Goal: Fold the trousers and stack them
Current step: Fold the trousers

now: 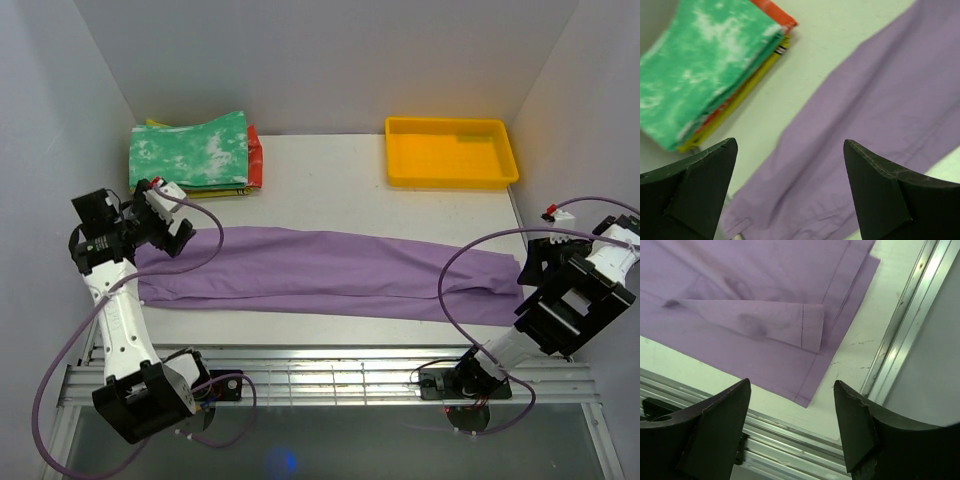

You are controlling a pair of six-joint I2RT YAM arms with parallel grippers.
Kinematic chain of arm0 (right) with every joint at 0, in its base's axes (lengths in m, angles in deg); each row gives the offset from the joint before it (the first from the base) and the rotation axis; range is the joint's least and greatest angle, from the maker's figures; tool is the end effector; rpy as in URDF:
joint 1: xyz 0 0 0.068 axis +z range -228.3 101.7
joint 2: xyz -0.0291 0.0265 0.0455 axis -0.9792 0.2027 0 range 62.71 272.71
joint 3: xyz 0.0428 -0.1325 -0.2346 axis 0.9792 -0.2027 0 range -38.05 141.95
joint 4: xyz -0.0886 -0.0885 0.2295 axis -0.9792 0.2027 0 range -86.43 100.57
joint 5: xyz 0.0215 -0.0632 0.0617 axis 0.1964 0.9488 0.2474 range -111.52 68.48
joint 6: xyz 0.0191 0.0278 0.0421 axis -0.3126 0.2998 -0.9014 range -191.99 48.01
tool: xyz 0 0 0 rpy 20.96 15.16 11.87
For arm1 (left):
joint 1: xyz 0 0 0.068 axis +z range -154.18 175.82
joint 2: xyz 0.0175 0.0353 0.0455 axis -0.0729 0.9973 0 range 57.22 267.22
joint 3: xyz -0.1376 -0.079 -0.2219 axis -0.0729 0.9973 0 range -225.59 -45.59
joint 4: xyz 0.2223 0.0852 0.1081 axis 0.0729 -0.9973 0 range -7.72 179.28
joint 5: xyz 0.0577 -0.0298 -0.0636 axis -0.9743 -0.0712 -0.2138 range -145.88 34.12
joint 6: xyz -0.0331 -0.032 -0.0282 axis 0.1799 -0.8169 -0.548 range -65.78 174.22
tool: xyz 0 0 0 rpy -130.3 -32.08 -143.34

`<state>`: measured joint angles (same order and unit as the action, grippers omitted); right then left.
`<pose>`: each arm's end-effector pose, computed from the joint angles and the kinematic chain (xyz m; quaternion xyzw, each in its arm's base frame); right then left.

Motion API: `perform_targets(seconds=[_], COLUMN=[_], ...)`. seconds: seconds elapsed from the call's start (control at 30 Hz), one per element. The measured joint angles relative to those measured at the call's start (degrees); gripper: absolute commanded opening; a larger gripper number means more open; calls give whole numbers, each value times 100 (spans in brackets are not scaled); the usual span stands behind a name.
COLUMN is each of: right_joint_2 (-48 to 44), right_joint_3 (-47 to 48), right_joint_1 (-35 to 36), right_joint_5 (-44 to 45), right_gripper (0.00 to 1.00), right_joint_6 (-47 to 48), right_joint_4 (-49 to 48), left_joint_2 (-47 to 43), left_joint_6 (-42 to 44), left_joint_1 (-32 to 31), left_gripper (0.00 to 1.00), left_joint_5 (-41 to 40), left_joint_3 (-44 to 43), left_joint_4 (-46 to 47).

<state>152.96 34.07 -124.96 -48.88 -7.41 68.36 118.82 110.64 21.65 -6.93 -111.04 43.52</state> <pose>0.2080 -0.1965 0.2534 -0.1655 0.9557 0.0838 0.2287 0.1984 0.0662 0.3569 0.3821 0.7572 -0.0411 0.5281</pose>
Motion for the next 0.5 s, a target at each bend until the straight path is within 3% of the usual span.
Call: perform_targets(seconds=[0.1,0.17,0.33,0.5], right_joint_2=[144,96,92,-170], right_joint_3=[-295,-634,-925,-1226], right_joint_1=[-256,-334,-367,-238], right_joint_5=[-35,-107,-227,-323], right_gripper=[79,90,96,90], right_joint_6=[-828,-1421,-2645,-3880], right_joint_4=[-212,-345,-748,-1624], left_joint_2=[-11,39,-240,-678], left_joint_6=[-210,-341,-542,-603], left_joint_1=[-243,-332,-450,-481], left_gripper=[98,98,98,98], left_joint_5=[-17,-92,-232,-232], left_joint_3=[693,1130,1611,1731], left_joint_4=[26,48,57,146])
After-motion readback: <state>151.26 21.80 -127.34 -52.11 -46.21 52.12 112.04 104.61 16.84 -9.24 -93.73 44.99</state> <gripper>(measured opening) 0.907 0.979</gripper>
